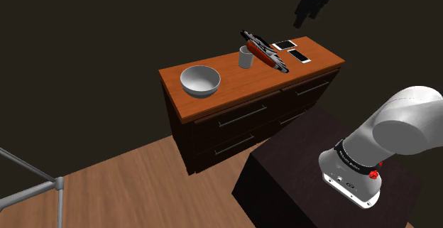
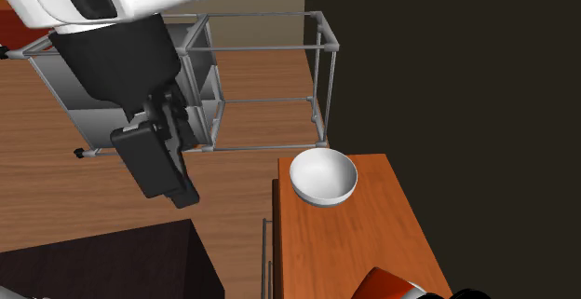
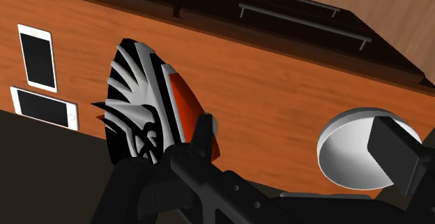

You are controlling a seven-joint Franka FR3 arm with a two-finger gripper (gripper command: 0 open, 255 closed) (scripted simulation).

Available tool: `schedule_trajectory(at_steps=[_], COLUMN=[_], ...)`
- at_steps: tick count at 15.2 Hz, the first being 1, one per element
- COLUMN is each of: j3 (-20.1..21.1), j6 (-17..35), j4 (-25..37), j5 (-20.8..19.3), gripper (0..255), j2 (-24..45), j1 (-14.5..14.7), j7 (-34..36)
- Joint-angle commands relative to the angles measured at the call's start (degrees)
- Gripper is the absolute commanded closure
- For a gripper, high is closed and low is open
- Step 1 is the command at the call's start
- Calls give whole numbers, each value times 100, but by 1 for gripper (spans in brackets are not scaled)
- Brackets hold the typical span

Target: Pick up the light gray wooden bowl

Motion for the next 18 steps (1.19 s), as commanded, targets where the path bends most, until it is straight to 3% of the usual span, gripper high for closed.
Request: schedule_trajectory(at_steps=[1,10,18], j3=[185,933,1517], j6=[291,1410,2132], j4=[-82,91,758], j5=[58,47,-422], gripper=[0,0,0], j2=[225,1620,3184], j1=[54,189,256], j7=[228,1185,2173])
